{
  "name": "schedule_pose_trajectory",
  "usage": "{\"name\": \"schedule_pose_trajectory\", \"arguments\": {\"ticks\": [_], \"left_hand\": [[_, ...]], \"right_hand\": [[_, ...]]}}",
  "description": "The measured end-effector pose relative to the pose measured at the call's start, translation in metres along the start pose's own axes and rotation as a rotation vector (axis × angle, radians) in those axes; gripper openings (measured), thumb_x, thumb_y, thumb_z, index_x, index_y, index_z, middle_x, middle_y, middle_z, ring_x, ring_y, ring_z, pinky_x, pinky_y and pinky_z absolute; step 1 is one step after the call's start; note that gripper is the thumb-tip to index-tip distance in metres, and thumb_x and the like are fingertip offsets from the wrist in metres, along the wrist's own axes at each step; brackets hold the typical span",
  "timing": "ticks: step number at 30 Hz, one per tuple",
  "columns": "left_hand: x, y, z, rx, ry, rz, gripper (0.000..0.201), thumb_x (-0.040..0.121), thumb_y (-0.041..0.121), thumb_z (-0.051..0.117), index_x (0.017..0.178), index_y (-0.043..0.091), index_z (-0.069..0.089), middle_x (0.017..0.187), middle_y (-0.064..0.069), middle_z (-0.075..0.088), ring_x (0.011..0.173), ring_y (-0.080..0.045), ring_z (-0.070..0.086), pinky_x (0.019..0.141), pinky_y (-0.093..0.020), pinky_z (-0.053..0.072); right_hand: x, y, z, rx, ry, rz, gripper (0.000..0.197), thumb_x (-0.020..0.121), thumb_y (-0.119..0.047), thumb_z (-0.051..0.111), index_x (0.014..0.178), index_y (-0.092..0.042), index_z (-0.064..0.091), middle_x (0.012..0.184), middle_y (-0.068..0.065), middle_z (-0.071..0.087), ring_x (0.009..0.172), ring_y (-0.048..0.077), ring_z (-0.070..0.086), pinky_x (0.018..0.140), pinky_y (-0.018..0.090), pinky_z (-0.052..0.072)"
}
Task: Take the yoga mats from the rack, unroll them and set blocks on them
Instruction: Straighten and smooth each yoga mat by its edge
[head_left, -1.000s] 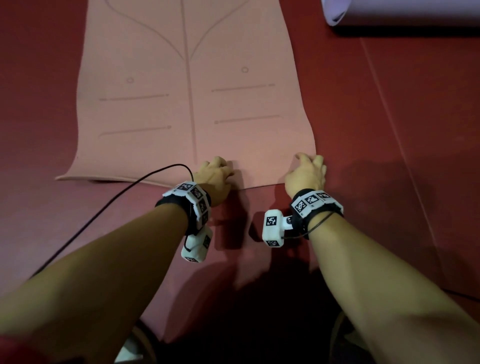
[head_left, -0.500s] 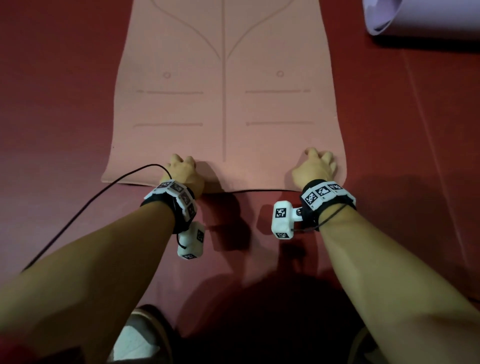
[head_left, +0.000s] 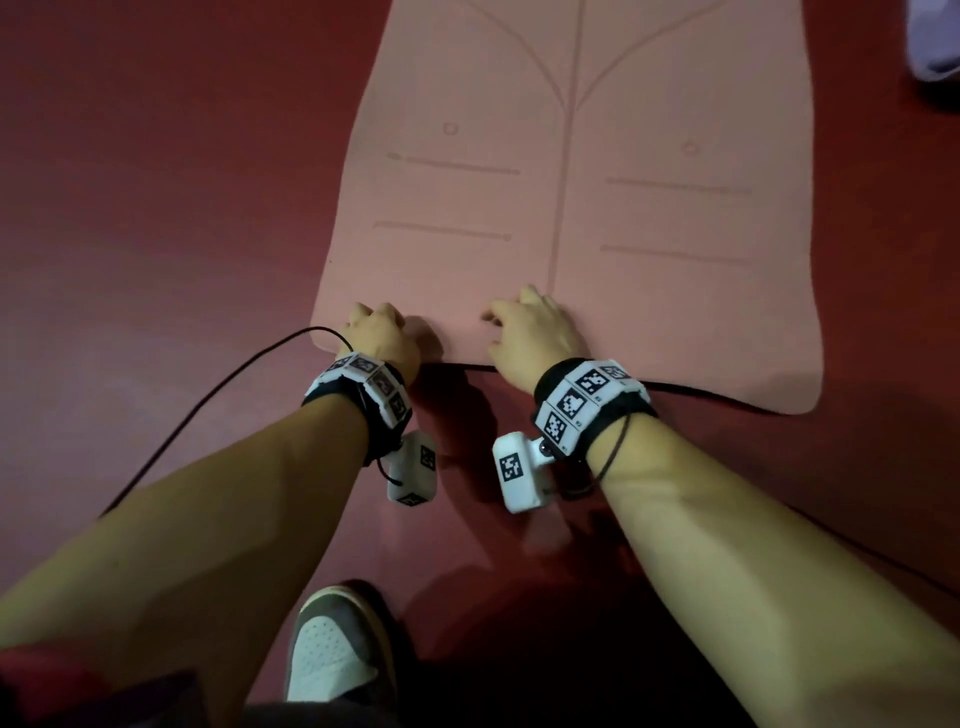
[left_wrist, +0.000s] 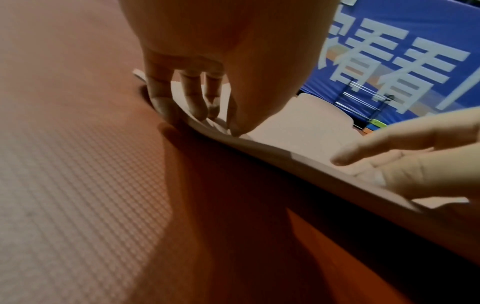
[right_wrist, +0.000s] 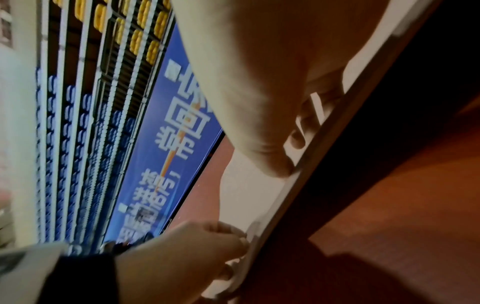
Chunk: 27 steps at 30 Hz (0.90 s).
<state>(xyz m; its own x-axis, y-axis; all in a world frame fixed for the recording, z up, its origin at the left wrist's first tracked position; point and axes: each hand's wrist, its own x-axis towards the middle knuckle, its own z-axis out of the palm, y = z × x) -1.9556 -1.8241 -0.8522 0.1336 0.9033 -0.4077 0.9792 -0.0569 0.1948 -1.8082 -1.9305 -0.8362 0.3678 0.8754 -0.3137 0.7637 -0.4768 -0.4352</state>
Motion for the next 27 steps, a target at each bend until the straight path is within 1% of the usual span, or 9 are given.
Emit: {"name": "schedule_pose_trajectory", "arguments": {"ticks": [2,4,6,9,14,18,20,23,27], "left_hand": [[0.003,-0.013,-0.005,-0.044,0.010,-0.090,0.028,0.095,0.026,0.049,0.118,0.015,0.061,0.125,-0.014,0.043,0.108,-0.038,0.053,0.082,-0.040,0.041],[0.005,-0.025,-0.008,-0.040,0.026,-0.141,0.030,0.093,0.032,0.050,0.117,0.017,0.060,0.126,-0.014,0.041,0.111,-0.039,0.049,0.086,-0.042,0.040],[0.007,-0.036,-0.007,0.014,0.070,-0.127,0.034,0.091,0.039,0.051,0.115,0.017,0.060,0.126,-0.014,0.042,0.114,-0.038,0.043,0.093,-0.047,0.038],[0.009,-0.042,-0.002,0.090,0.123,-0.073,0.040,0.089,0.046,0.054,0.115,0.016,0.058,0.127,-0.013,0.045,0.116,-0.036,0.041,0.094,-0.048,0.038],[0.007,-0.037,0.004,0.037,0.105,-0.118,0.040,0.086,0.028,0.062,0.122,0.013,0.051,0.140,-0.013,0.036,0.122,-0.037,0.038,0.097,-0.049,0.038],[0.014,-0.035,-0.001,-0.012,0.086,-0.145,0.030,0.086,0.025,0.058,0.114,0.015,0.053,0.130,-0.014,0.039,0.119,-0.039,0.039,0.095,-0.050,0.039],[0.016,-0.032,-0.005,-0.090,0.093,-0.168,0.030,0.090,0.034,0.051,0.116,0.017,0.052,0.128,-0.015,0.041,0.120,-0.040,0.038,0.092,-0.049,0.038],[0.013,-0.028,-0.012,-0.211,0.104,-0.220,0.036,0.094,0.038,0.046,0.126,0.021,0.051,0.135,-0.014,0.043,0.127,-0.039,0.037,0.098,-0.046,0.035],[0.020,-0.024,-0.022,-0.436,0.021,-0.359,0.055,0.080,0.037,0.055,0.132,0.025,0.043,0.137,-0.012,0.040,0.126,-0.038,0.044,0.107,-0.048,0.036]], "right_hand": [[0.006,-0.018,0.011,-0.045,-0.036,-0.067,0.037,0.087,-0.027,0.060,0.123,-0.034,0.061,0.118,0.001,0.053,0.111,0.025,0.051,0.096,0.041,0.045],[0.009,-0.030,0.021,-0.094,-0.090,-0.083,0.037,0.086,-0.039,0.064,0.123,-0.036,0.060,0.120,0.001,0.050,0.111,0.026,0.050,0.095,0.041,0.046],[0.007,-0.036,0.032,-0.113,-0.120,-0.076,0.037,0.085,-0.049,0.066,0.119,-0.036,0.058,0.120,0.002,0.044,0.109,0.028,0.048,0.089,0.042,0.049],[0.005,-0.037,0.043,-0.129,-0.077,-0.077,0.037,0.087,-0.049,0.065,0.118,-0.032,0.053,0.120,0.003,0.046,0.109,0.028,0.049,0.084,0.038,0.045],[0.014,-0.043,0.051,-0.124,-0.055,-0.030,0.041,0.080,-0.044,0.073,0.111,-0.030,0.051,0.116,0.004,0.049,0.109,0.027,0.048,0.088,0.037,0.042],[0.017,-0.043,0.050,-0.071,-0.063,0.002,0.044,0.074,-0.043,0.079,0.104,-0.030,0.050,0.112,0.001,0.049,0.107,0.025,0.048,0.080,0.034,0.038],[0.015,-0.039,0.048,-0.063,-0.054,-0.029,0.048,0.073,-0.045,0.080,0.106,-0.029,0.050,0.111,0.000,0.050,0.104,0.024,0.050,0.079,0.033,0.039],[0.014,-0.034,0.042,-0.103,-0.059,-0.091,0.057,0.072,-0.040,0.078,0.121,-0.030,0.050,0.116,0.002,0.048,0.108,0.025,0.049,0.085,0.034,0.042],[0.017,-0.036,0.029,-0.199,-0.046,-0.156,0.071,0.071,-0.030,0.074,0.136,-0.035,0.046,0.127,0.002,0.044,0.120,0.025,0.041,0.099,0.041,0.035]]}}
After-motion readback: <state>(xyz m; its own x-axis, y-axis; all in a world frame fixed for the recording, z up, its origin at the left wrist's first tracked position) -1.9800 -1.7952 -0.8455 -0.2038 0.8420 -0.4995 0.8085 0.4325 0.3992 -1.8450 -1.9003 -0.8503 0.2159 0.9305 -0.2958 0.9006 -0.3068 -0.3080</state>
